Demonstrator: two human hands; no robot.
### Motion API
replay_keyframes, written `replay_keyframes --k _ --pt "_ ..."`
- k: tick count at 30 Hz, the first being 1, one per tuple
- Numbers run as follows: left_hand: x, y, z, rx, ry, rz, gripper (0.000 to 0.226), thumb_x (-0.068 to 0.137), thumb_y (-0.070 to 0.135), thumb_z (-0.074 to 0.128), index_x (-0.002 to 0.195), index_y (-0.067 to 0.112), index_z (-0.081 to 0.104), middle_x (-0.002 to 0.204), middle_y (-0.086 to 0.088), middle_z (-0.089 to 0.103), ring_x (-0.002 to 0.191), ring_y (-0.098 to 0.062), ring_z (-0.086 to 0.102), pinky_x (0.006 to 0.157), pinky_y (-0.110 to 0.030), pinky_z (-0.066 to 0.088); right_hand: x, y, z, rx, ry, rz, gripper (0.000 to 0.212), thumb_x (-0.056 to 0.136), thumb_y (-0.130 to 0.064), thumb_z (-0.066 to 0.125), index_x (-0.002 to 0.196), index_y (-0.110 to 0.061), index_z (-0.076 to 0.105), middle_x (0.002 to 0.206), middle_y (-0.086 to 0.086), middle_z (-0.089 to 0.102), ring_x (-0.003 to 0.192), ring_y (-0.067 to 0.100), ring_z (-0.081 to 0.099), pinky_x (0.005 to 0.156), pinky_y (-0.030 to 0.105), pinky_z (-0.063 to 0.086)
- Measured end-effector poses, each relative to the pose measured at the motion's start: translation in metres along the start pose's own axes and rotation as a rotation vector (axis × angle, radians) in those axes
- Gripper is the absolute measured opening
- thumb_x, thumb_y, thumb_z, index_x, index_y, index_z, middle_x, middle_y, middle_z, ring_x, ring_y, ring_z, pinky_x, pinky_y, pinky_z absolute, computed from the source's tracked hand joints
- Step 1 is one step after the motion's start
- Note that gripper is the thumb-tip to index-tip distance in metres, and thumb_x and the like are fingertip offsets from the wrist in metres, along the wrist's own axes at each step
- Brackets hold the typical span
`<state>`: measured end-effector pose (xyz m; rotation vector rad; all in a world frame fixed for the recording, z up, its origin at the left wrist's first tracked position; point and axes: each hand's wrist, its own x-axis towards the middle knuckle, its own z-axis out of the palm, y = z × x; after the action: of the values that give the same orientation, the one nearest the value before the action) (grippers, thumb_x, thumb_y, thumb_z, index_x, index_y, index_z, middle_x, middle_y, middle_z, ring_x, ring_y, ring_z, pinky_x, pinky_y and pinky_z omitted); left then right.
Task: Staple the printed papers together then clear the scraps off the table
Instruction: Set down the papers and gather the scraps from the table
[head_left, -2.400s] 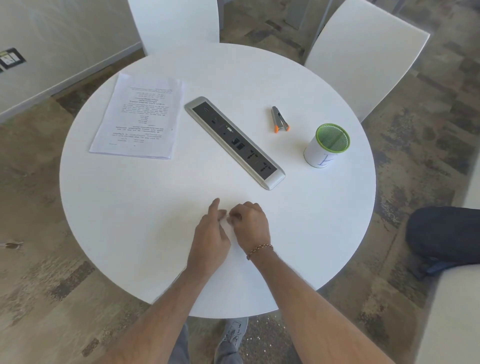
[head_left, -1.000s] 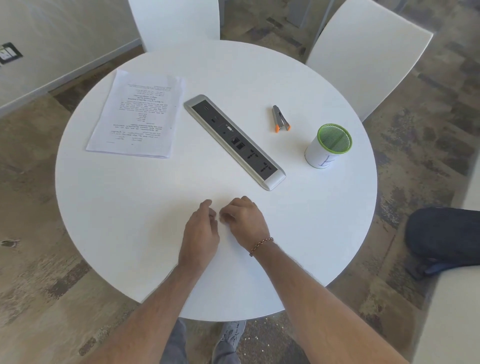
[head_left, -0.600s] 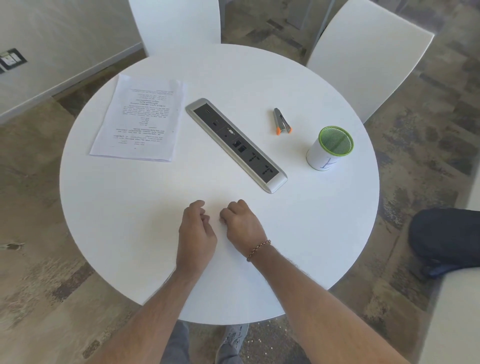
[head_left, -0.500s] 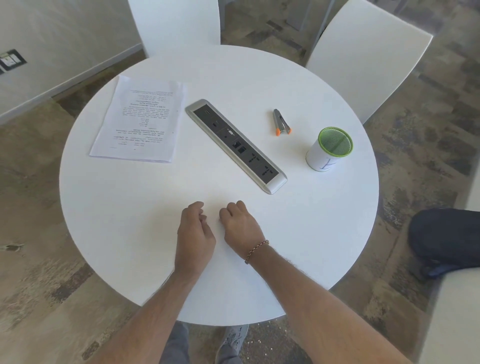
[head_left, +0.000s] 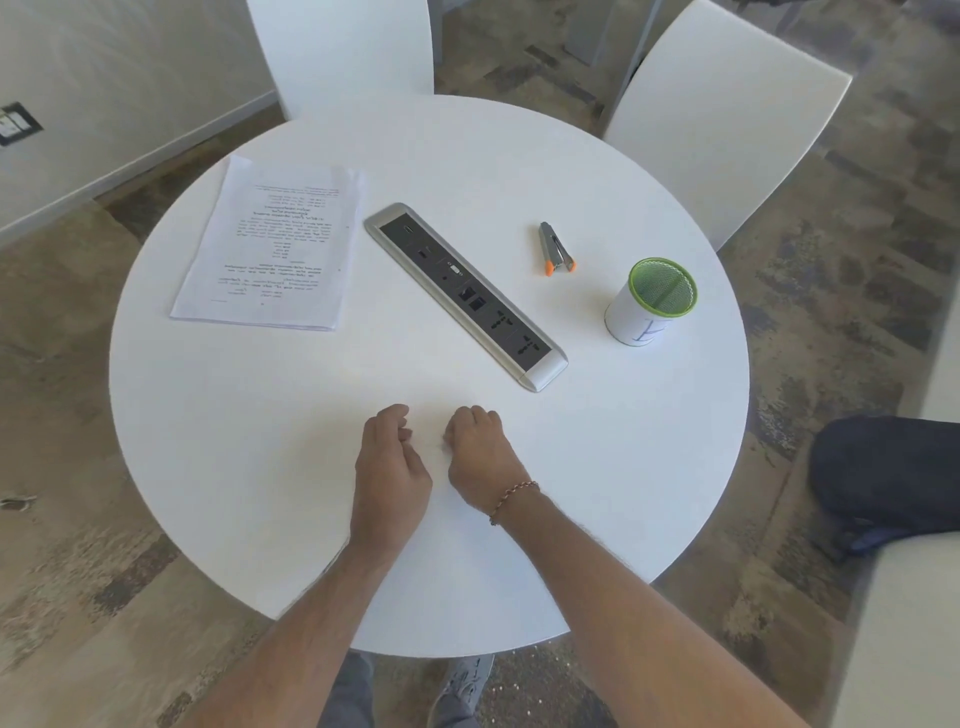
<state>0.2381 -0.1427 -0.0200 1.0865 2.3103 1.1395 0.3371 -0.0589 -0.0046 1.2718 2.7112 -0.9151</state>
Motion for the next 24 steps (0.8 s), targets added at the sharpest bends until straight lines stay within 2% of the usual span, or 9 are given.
replay_keyframes --k 3,7,10,13,16,18,21,24 --pt "0.002 0.002 0.000 -0.011 0.006 -0.004 0.044 0.087 -0.010 0.040 0.125 0.008 0.051 0.112 -0.005 0.057 0.099 -0.019 0.060 0.086 -0.023 0.044 -0.004 0.007 -0.006 0.292 0.021 0.108 0.015 0.093 0.001 0.041 0.094 -0.009 0.051 0.101 0.008 0.056 0.092 0.024 0.047 0.074 0.026 0.036" --pt "0.005 0.009 0.005 -0.039 0.010 -0.003 0.043 0.089 -0.008 0.040 0.126 0.008 0.051 0.113 -0.005 0.058 0.101 -0.019 0.060 0.088 -0.026 0.045 -0.012 0.022 -0.037 0.594 0.071 0.234 0.014 0.100 -0.015 0.046 0.087 -0.016 0.052 0.081 -0.005 0.055 0.069 0.013 0.048 0.061 0.021 0.039" --pt "0.008 0.018 0.011 -0.071 0.024 0.026 0.041 0.089 -0.009 0.043 0.125 0.009 0.053 0.112 -0.004 0.058 0.100 -0.019 0.062 0.089 -0.028 0.048 -0.015 0.044 -0.077 0.776 0.252 0.280 0.015 0.099 -0.016 0.050 0.087 -0.013 0.058 0.072 -0.002 0.053 0.063 0.013 0.047 0.059 0.021 0.041" --pt "0.010 0.024 0.013 -0.092 0.021 0.029 0.041 0.089 -0.009 0.044 0.124 0.009 0.053 0.112 -0.003 0.058 0.100 -0.018 0.062 0.085 -0.019 0.044 -0.007 0.072 -0.126 0.861 0.475 0.317 0.016 0.095 -0.012 0.052 0.082 -0.017 0.060 0.066 -0.002 0.052 0.060 0.015 0.048 0.058 0.023 0.039" --pt "0.011 0.027 0.015 -0.096 0.016 0.035 0.041 0.088 -0.011 0.043 0.124 0.008 0.053 0.112 -0.003 0.057 0.099 -0.017 0.061 0.081 -0.003 0.039 0.008 0.105 -0.168 0.742 0.649 0.405 0.018 0.095 -0.012 0.050 0.079 -0.016 0.059 0.065 -0.002 0.050 0.058 0.016 0.046 0.058 0.029 0.037" --pt "0.011 0.027 0.015 -0.091 0.017 0.039 0.041 0.088 -0.010 0.044 0.124 0.008 0.053 0.113 -0.003 0.057 0.100 -0.017 0.061 0.081 -0.001 0.038 0.020 0.126 -0.187 0.530 0.700 0.462 0.017 0.096 -0.014 0.047 0.089 -0.010 0.061 0.075 0.001 0.056 0.065 0.018 0.049 0.063 0.028 0.036" --pt "0.010 0.027 0.014 -0.093 0.022 0.036 0.040 0.089 -0.009 0.044 0.124 0.009 0.053 0.116 -0.003 0.057 0.102 -0.015 0.060 0.084 -0.011 0.043 0.040 0.150 -0.199 0.227 0.676 0.540 0.027 0.099 -0.015 0.041 0.107 0.002 0.060 0.102 0.014 0.062 0.093 0.030 0.055 0.072 0.031 0.041" --pt "0.010 0.026 0.013 -0.091 0.030 0.046 0.040 0.089 -0.009 0.045 0.124 0.009 0.053 0.116 -0.003 0.057 0.102 -0.014 0.060 0.087 -0.023 0.047 0.056 0.159 -0.200 0.056 0.600 0.554 0.025 0.097 -0.009 0.039 0.101 0.005 0.059 0.101 0.022 0.061 0.098 0.037 0.054 0.070 0.035 0.041"
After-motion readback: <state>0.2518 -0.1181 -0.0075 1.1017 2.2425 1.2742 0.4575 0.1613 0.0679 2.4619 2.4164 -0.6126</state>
